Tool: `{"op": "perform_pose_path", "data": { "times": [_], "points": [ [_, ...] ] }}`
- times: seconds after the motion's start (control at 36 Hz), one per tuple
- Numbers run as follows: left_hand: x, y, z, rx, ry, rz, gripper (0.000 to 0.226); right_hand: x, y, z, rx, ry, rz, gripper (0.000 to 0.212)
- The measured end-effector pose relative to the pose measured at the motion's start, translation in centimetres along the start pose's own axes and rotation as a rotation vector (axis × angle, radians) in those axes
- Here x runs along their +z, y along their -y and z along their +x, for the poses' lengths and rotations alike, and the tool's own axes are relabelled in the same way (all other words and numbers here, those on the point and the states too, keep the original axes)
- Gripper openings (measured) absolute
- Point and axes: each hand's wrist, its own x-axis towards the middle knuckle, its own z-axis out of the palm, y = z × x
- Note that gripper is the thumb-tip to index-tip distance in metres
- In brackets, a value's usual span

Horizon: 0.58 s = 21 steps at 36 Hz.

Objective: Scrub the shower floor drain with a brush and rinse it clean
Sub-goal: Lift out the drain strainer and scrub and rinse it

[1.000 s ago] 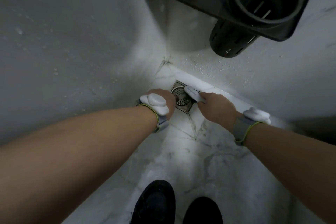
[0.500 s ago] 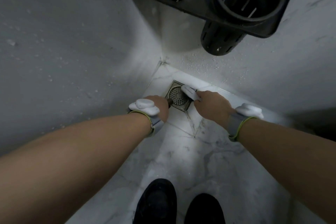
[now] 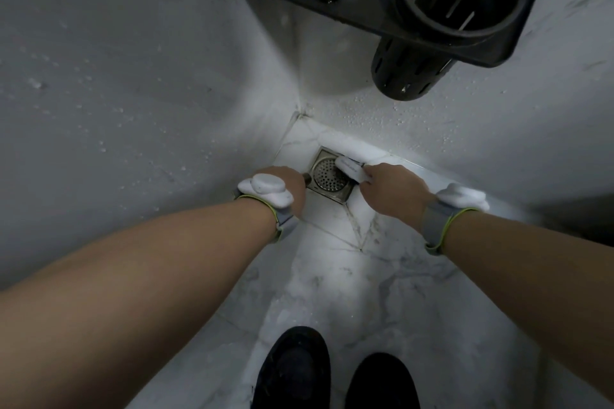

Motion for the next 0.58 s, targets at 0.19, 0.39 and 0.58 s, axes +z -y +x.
{"op": "perform_pose_path", "data": {
  "times": [0.19, 0.39, 0.58],
  "points": [
    [0.8, -0.5, 0.0, 0.041, -0.050, 0.007, 0.013, 0.4, -0.4, -0.3, -0.017, -0.014, 0.000, 0.022],
    [1.8, 0.5, 0.3, 0.045, 0.020, 0.054, 0.034, 1.7, 0.3, -1.4, -0.033, -0.100, 0.001, 0.030],
    [1.9, -0.3, -2.0, 0.044, -0.040, 0.040, 0.035, 4.2, 0.5, -3.8, -0.094, -0.159, -0.032, 0.053]
  ]
}}
